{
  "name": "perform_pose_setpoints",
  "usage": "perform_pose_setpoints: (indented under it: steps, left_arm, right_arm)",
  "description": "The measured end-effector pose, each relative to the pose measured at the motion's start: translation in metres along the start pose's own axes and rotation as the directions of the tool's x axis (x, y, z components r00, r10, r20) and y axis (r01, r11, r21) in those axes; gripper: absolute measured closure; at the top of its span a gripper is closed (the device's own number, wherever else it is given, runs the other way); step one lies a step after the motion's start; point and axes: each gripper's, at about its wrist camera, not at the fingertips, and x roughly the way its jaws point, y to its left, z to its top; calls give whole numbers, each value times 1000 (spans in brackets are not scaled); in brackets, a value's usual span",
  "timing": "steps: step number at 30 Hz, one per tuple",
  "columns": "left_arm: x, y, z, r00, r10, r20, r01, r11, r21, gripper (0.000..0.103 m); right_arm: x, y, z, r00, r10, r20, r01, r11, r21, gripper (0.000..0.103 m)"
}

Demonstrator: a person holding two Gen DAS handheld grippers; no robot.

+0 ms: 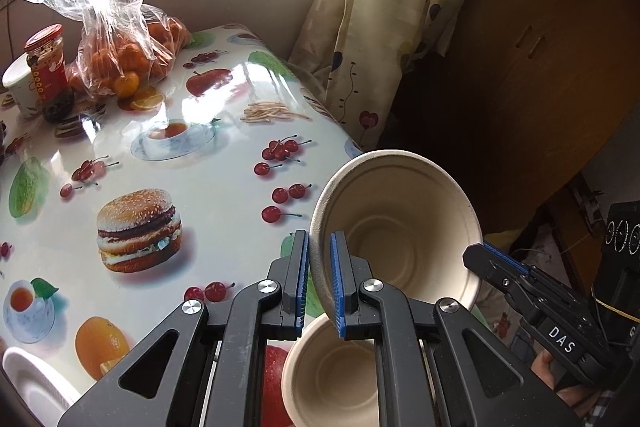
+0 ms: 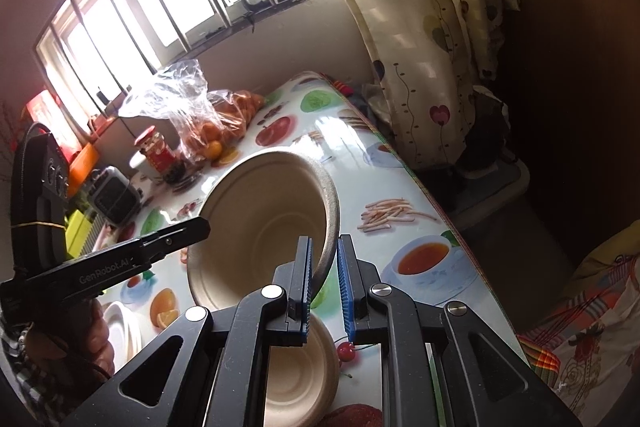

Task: Organize plates and bowls
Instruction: 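Lift the beige bowls with both grippers and carry them over other bowls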

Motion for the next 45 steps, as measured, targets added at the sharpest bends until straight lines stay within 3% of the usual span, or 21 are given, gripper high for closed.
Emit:
perform_pose_setpoints:
  steps: [31,45]
  left_arm:
    - [-46,6,-50,999,-30,16,31,999,-25,93]
    - [-42,10,-65,1000,-22,-15,22,999,-31,93]
  right_arm:
    - [-42,29,-50,1000,12,10,-11,1000,-3,89]
    - [-40,31,-67,1000,6,-10,-6,1000,15,89]
